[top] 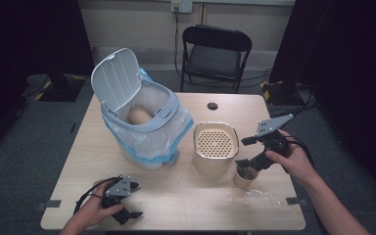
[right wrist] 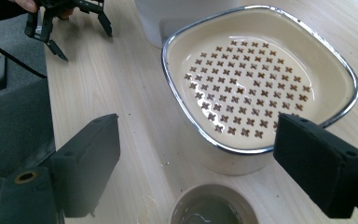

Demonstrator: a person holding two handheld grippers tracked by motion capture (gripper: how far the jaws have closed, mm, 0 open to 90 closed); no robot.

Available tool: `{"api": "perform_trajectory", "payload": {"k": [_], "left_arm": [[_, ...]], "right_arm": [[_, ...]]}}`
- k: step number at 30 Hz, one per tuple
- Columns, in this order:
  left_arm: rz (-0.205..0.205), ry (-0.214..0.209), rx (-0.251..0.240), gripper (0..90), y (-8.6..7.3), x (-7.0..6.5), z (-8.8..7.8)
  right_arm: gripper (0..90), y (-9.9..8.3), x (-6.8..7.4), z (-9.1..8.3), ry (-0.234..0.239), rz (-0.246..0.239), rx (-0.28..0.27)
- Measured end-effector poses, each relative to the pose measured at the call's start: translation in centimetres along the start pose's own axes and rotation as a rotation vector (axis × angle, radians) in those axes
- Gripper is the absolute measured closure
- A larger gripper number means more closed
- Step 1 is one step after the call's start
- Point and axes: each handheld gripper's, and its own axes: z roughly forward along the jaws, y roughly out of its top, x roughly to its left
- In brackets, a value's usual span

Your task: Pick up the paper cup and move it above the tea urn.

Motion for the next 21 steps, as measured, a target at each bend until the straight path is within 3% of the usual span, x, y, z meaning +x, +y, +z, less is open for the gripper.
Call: {"api": "perform_trajectory", "payload": {"k": [21], "left_arm": [[0.000, 0.001, 0.001, 1.3, 0.0, 0.0, 0.0]], "right_arm": [[14.4, -3.2, 0.0, -1.3, -0.032, 0.030, -0.009]]}}
